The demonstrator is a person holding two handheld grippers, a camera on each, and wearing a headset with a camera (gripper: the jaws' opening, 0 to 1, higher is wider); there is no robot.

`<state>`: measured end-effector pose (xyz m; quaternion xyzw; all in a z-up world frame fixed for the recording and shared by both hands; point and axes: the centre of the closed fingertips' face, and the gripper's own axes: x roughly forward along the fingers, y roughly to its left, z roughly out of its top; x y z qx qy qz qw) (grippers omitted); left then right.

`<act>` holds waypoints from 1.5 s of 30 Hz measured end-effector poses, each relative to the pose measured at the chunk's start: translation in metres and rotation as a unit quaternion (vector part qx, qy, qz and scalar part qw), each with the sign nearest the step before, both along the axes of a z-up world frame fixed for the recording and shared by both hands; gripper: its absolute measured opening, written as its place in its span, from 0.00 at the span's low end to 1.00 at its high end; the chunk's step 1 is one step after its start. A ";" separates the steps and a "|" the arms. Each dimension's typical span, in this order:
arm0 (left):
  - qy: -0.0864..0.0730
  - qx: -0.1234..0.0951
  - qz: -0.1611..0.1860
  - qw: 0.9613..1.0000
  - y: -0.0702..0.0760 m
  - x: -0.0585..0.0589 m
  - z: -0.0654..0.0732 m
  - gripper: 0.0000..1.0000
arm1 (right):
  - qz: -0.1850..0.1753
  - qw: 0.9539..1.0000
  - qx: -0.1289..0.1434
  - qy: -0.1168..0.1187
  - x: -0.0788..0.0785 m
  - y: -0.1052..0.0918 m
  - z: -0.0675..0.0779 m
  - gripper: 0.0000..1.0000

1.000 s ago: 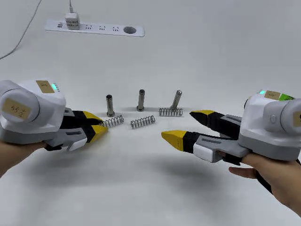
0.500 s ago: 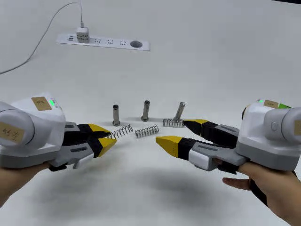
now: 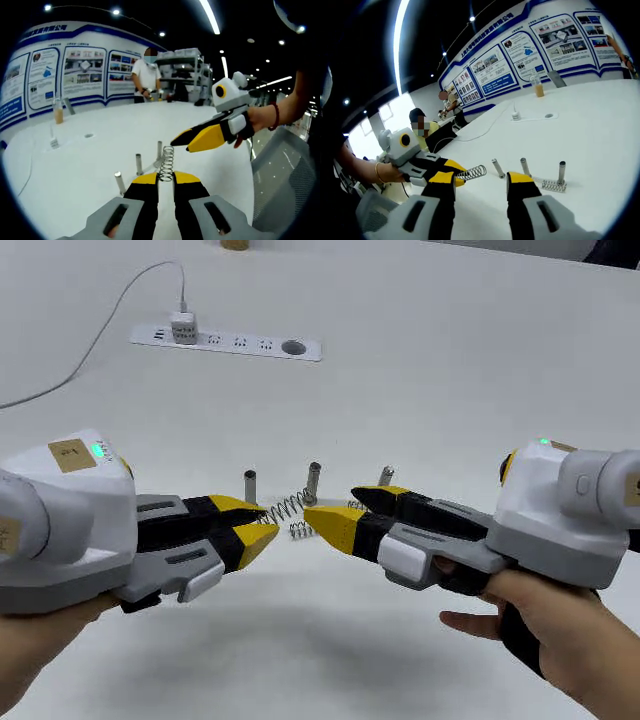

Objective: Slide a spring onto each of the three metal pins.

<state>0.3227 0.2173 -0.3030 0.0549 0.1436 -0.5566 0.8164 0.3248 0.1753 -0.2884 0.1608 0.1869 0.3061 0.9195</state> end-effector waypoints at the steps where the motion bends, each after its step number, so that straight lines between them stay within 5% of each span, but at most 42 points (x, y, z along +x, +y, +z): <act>1: -0.001 -0.003 -0.001 1.000 0.000 -0.001 0.003 0.10 | 0.002 1.000 0.012 0.001 0.000 0.003 0.003 0.41; 16: -0.014 -0.036 -0.017 0.999 -0.005 -0.014 0.023 0.10 | 0.009 0.993 0.118 0.018 -0.001 0.018 0.023 0.26; 23: -0.017 -0.040 -0.019 0.999 -0.006 -0.015 0.026 0.10 | 0.009 0.990 0.136 0.023 -0.002 0.018 0.025 0.20; 35: -0.024 -0.026 -0.019 0.999 -0.006 -0.018 0.023 0.10 | 0.017 0.991 0.131 0.019 -0.004 0.020 0.024 0.13; 45: -0.027 0.009 -0.005 1.000 -0.005 -0.016 0.014 0.12 | 0.035 0.996 0.088 0.001 -0.005 0.026 0.021 0.12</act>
